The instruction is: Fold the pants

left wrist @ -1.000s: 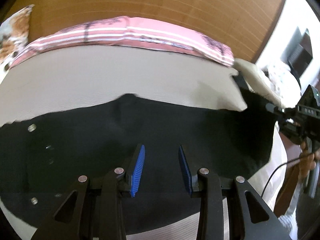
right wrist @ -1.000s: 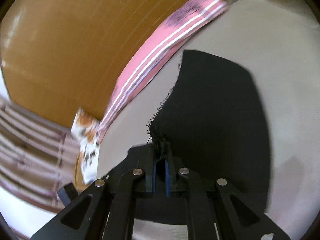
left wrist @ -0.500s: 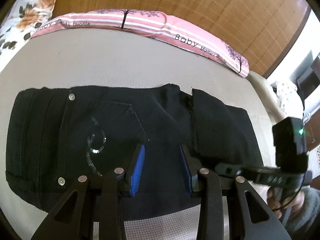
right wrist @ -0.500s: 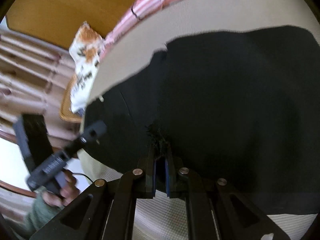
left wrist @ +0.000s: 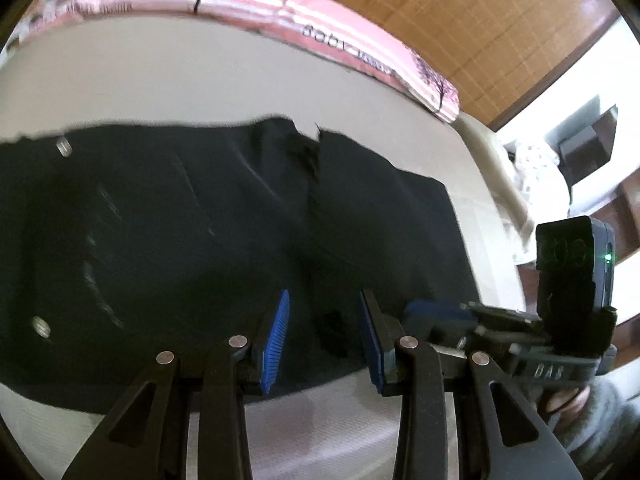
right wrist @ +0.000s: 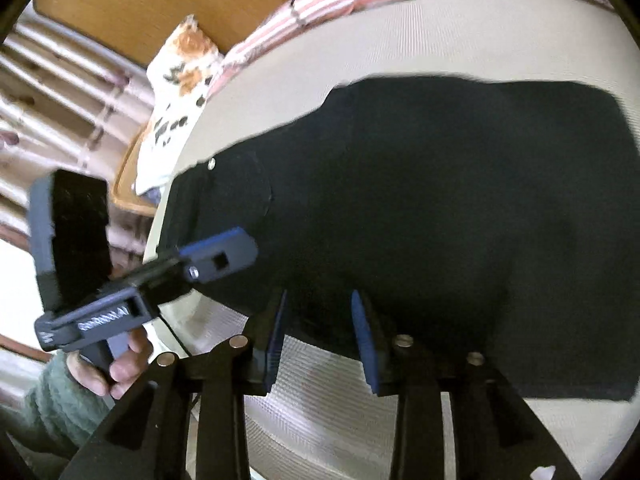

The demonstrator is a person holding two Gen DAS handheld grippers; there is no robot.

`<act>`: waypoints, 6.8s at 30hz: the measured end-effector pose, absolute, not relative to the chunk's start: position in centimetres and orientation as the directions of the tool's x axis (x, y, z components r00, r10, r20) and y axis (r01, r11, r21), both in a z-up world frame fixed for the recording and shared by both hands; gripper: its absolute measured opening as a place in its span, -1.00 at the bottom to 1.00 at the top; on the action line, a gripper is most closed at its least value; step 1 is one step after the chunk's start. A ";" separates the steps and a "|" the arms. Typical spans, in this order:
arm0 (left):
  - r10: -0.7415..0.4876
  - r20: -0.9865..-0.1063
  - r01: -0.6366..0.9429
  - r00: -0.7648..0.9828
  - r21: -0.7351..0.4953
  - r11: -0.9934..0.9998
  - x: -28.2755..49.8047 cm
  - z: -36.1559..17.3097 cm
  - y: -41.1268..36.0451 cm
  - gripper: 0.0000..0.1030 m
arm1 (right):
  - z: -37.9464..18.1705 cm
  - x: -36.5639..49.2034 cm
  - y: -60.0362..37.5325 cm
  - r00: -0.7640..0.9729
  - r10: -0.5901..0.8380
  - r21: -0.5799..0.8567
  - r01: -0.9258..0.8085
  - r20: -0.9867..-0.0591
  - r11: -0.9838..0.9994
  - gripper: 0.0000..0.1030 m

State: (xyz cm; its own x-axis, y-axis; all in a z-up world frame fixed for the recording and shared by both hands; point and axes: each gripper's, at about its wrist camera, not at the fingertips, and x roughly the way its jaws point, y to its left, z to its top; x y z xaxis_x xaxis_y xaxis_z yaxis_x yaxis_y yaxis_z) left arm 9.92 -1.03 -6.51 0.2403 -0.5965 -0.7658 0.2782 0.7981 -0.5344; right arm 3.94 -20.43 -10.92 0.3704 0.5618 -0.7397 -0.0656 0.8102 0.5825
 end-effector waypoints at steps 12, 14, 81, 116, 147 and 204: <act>-0.646 -0.762 0.115 0.038 -0.639 0.760 10.3 -10.1 -3.1 -0.29 | -11.7 1.9 -27.3 0.476 0.534 0.647 0.102 -0.699 0.756 -0.24; -0.641 -0.767 0.108 0.022 -0.636 0.764 10.3 -10.5 -3.6 -0.29 | -12.1 2.0 -27.4 0.475 0.532 0.646 0.110 -0.702 0.755 -0.24; -0.340 -0.847 0.471 0.409 -0.123 0.874 16.4 -9.6 -10.7 -0.51 | -12.4 10.8 -29.7 0.521 0.081 0.179 0.140 -0.850 0.974 -0.27; -0.267 -0.812 0.165 0.519 -0.211 0.963 8.6 -3.2 6.3 -0.11 | -12.5 3.9 -14.4 0.428 0.236 0.204 -0.121 -0.872 0.972 -0.05; -0.473 -0.715 -0.444 0.514 -0.694 0.567 3.5 -9.7 25.1 -0.11 | -10.9 5.8 -10.7 0.390 0.370 0.330 -0.168 -0.843 0.929 0.30; -0.377 -0.598 -0.038 0.707 -0.564 0.825 8.7 1.1 11.2 -0.56 | -7.9 4.9 -21.8 0.540 0.298 0.377 0.038 -0.787 0.925 0.30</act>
